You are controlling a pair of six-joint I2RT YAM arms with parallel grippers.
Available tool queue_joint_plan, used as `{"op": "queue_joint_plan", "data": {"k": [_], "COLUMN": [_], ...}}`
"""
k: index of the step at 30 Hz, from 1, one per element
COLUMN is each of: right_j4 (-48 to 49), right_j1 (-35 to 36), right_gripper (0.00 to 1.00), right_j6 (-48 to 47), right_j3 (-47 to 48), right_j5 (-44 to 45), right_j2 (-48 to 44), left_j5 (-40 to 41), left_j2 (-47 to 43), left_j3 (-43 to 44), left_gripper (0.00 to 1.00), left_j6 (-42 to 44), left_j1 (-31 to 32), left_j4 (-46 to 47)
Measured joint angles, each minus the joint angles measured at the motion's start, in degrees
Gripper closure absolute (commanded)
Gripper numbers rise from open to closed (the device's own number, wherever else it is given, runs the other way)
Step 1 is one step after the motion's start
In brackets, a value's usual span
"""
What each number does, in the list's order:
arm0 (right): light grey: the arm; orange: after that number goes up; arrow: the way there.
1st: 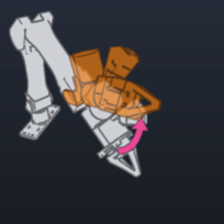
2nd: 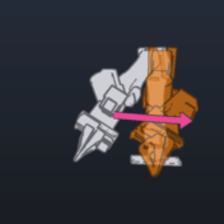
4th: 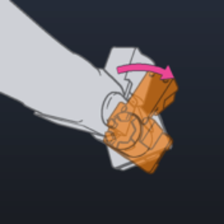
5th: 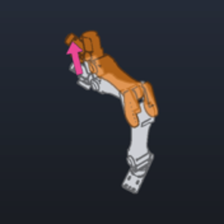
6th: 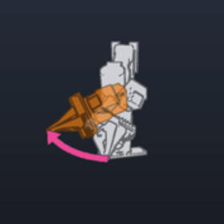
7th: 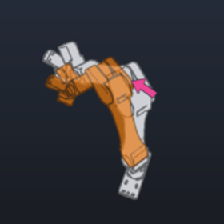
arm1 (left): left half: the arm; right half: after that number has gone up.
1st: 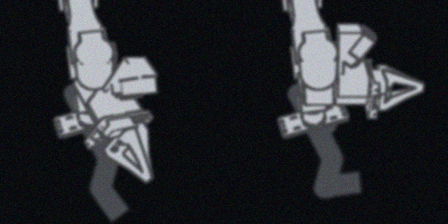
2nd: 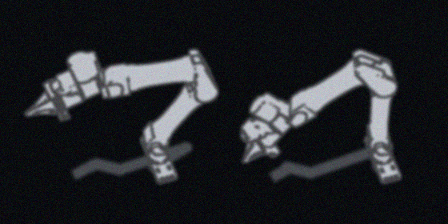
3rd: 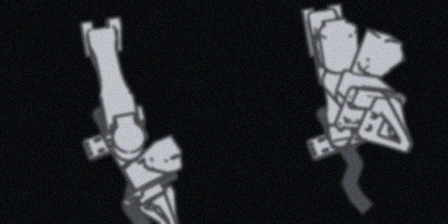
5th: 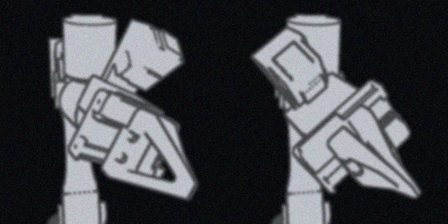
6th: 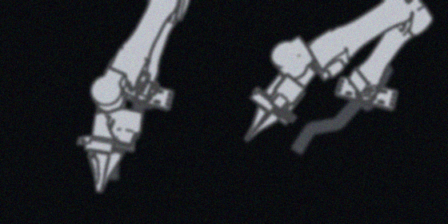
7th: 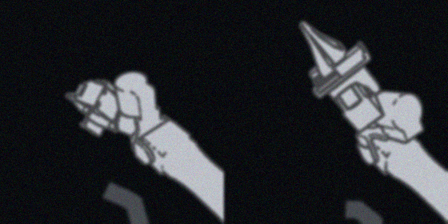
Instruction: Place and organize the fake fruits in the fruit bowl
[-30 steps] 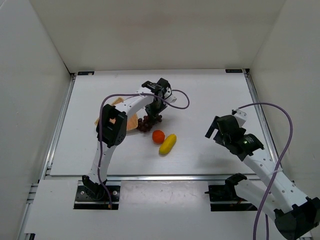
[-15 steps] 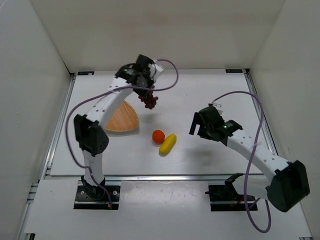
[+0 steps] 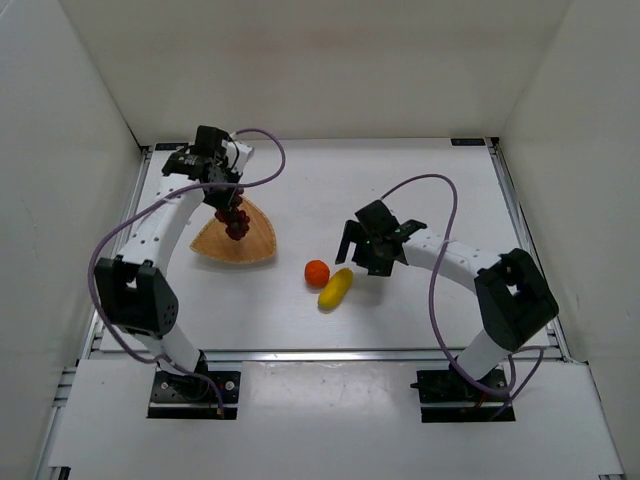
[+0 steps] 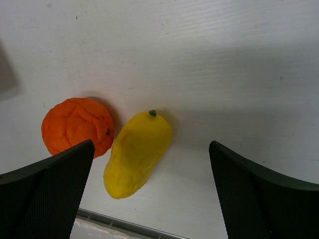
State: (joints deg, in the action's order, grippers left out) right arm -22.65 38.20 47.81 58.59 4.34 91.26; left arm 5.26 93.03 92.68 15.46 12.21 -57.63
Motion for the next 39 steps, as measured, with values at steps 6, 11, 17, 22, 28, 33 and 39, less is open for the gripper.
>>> {"op": "queue_joint_plan", "data": {"k": [6,11,17,22,28,33,39], "right_j4": [0.1,-0.2,-1.0,-1.2,-3.1,-10.2,-13.8], "right_j1": [0.5,0.9,1.4,1.6,1.6,1.7,2.3], "right_gripper": [0.00,0.04,0.37,0.69,0.96,0.99,0.99], "right_j6": [2.9,4.8,6.7,8.1,8.4,5.3,-3.5], "right_j3": [1.4,1.8,2.6,2.5,2.6,6.9,25.2], "right_j5": [-1.8,-3.3,-5.4,-6.3,-4.2,2.2,9.4], "right_j2": [4.6,7.3,9.0,9.3,8.6,6.8,7.3], "left_j5": [-3.4,-4.4,-5.6,-5.9,-3.6,2.4,6.4], "left_j2": [4.7,5.2,6.0,5.6,1.4,-4.2,-9.1], "left_j3": [-4.7,-6.8,-6.9,-6.9,-6.9,-7.3,-11.2], "left_gripper": [0.90,0.54,0.00,0.00,0.00,0.00,0.00], "left_j6": [0.0,0.2,-0.3,-0.8,-2.4,-3.4,-4.6], "left_j1": [-1.2,-4.3,-5.4,-5.3,-5.8,-8.7,-15.4], "left_j4": [2.6,4.1,4.2,3.6,1.2,0.9,1.3]}}
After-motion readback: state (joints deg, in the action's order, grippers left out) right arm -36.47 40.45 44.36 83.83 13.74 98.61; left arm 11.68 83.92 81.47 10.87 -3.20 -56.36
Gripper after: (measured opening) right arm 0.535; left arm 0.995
